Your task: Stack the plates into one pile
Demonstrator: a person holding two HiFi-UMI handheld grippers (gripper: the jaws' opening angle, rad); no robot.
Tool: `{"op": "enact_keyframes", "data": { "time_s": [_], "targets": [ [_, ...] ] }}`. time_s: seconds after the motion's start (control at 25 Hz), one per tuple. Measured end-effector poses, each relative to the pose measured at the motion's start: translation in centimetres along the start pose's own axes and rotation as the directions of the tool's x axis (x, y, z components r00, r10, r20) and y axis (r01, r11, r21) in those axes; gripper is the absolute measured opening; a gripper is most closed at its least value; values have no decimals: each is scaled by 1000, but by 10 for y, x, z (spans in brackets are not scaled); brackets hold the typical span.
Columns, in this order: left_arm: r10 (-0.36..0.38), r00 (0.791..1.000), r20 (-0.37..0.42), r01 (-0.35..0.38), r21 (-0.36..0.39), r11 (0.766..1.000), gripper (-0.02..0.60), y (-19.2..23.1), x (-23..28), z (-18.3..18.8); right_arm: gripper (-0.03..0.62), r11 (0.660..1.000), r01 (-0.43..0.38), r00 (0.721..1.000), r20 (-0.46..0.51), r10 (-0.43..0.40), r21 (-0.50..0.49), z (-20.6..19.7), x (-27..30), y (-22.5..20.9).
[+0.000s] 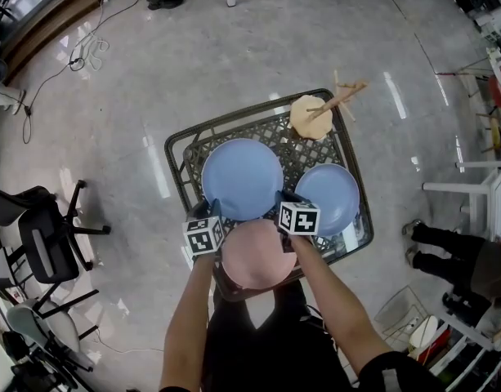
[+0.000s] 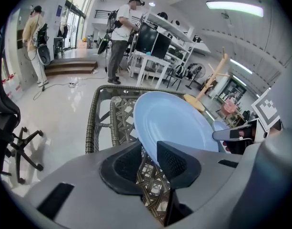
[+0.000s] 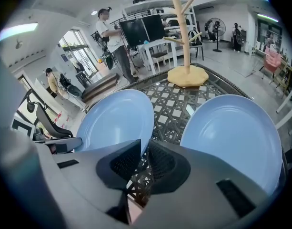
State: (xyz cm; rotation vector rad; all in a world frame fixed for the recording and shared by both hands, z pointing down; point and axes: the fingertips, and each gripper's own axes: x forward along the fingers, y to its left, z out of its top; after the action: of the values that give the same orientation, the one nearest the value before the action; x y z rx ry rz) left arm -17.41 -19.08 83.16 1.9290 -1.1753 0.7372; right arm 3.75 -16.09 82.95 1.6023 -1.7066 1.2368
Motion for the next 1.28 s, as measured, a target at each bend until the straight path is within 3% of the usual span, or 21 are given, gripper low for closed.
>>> {"op": "enact_keyframes", "data": {
  "time_s": [0.44,0.76,1.0,1.28],
  "targets": [
    [12,996,91,-12,-5,1000,106,-18,-50,21,40,999,-43,998,47,44,-28,16,-46,17],
    [0,990,144,1,-8,1000,104,-47,-106,18,41,996,-66,995,77,70,-58,6,-103,24],
    [3,988,152,3,-40,999,104,-65,-148,-21,43,991,-83,995,42,88,-105,-34,-138,26],
    [29,996,89,-22,-84,996,107,-76,-165,-91,46,981,-112,993,-66,103,-160,-94,-149,19]
  ]
}}
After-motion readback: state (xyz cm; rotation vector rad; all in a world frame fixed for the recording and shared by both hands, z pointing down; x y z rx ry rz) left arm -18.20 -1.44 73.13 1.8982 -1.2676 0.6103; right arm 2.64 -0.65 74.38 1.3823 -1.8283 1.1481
